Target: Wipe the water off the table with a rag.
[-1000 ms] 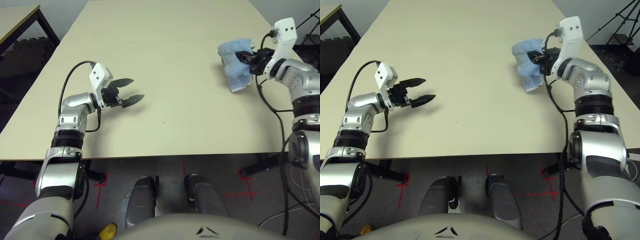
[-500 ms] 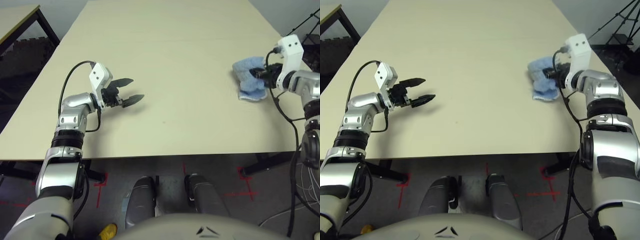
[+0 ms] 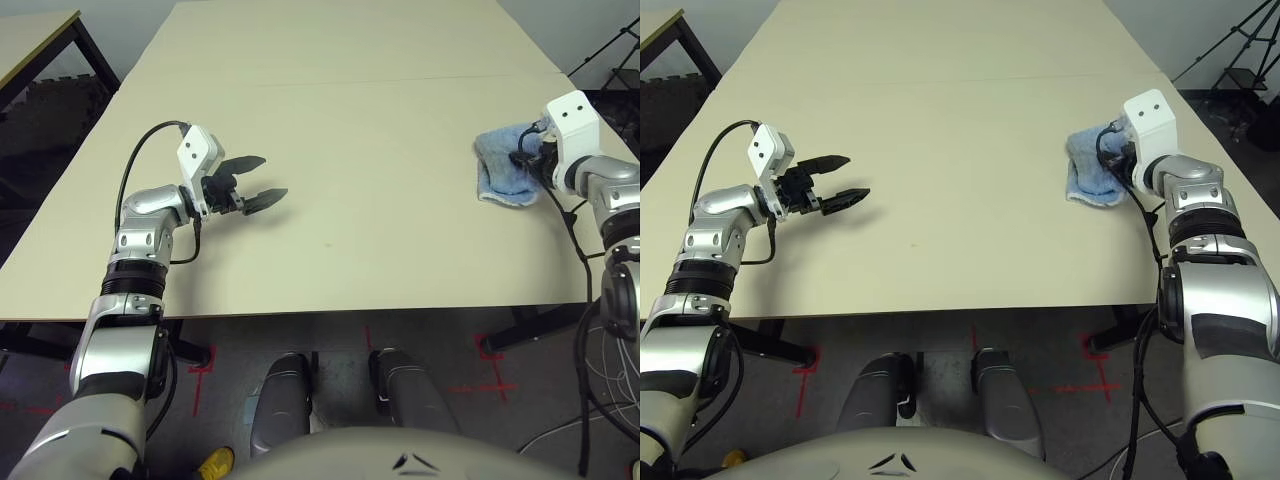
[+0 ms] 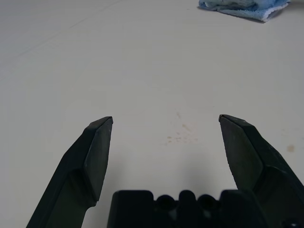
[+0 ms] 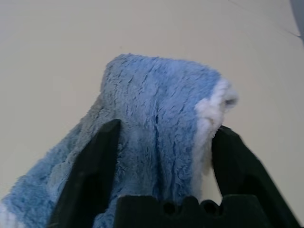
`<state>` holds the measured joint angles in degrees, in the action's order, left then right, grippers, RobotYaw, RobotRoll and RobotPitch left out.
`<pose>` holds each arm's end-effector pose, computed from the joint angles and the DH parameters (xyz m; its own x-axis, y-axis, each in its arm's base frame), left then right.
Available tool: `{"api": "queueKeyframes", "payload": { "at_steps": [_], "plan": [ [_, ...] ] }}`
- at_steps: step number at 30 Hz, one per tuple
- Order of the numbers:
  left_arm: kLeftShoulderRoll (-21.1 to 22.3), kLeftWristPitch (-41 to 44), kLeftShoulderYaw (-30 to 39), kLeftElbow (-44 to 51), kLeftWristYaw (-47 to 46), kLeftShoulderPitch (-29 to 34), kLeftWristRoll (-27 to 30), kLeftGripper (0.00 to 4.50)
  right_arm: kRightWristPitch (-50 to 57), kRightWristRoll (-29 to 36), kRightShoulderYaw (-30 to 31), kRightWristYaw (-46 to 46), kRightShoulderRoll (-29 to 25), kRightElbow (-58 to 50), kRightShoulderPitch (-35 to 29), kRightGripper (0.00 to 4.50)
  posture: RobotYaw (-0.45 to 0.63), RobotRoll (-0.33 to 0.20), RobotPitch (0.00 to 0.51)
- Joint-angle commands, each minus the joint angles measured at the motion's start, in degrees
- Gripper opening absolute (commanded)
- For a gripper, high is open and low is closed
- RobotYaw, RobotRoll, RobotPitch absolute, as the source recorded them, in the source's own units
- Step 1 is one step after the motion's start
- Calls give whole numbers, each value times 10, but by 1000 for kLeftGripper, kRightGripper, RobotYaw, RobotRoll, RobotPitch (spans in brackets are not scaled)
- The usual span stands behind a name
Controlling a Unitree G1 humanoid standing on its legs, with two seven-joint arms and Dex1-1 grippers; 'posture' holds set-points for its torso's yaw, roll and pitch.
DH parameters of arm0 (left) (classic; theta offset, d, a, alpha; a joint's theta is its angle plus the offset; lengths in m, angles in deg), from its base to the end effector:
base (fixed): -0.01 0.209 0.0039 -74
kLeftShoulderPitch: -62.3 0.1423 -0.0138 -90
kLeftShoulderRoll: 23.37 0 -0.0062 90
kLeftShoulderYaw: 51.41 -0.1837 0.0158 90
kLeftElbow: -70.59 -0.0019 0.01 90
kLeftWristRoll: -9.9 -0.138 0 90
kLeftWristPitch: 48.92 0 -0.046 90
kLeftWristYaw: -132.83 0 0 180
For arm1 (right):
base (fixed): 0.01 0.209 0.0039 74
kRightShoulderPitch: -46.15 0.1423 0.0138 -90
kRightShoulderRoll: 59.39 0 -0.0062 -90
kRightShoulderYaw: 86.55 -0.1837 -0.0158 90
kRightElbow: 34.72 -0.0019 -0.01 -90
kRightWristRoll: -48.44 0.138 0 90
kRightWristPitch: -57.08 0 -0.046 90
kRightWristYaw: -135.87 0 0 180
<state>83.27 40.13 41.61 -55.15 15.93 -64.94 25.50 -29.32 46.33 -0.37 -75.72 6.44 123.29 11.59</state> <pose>0.3095 0.2725 0.1430 0.6230 -0.7731 -0.1188 0.7776 0.5956 0.2017 0.3218 -0.3256 0.1661 0.9443 0.0370 -0.3271 -0.1514 0.9311 -0.3318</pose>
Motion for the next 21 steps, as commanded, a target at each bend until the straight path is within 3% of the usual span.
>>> {"api": "queueKeyframes", "payload": {
  "at_steps": [1, 11, 15, 21],
  "plan": [
    [-4, 2, 24, 9, -38, 6, 5, 4500, -16, 12, -25, 18, -27, -4, 2, 4484, -111, 0, 100],
    [-31, -8, 100, -8, -275, 9, -16, 4500, -57, 66, -105, 83, -38, -1, -37, 4484, -104, 0, 129],
    [-36, -17, 133, -28, -401, 21, -33, 4500, -99, 146, -180, 34, -16, -12, -44, 4484, -95, 0, 135],
    [-39, -32, 156, -49, -511, 27, -46, 4500, -136, 175, -199, -42, -4, -15, -65, 4484, -90, 0, 143]
  ]
}}
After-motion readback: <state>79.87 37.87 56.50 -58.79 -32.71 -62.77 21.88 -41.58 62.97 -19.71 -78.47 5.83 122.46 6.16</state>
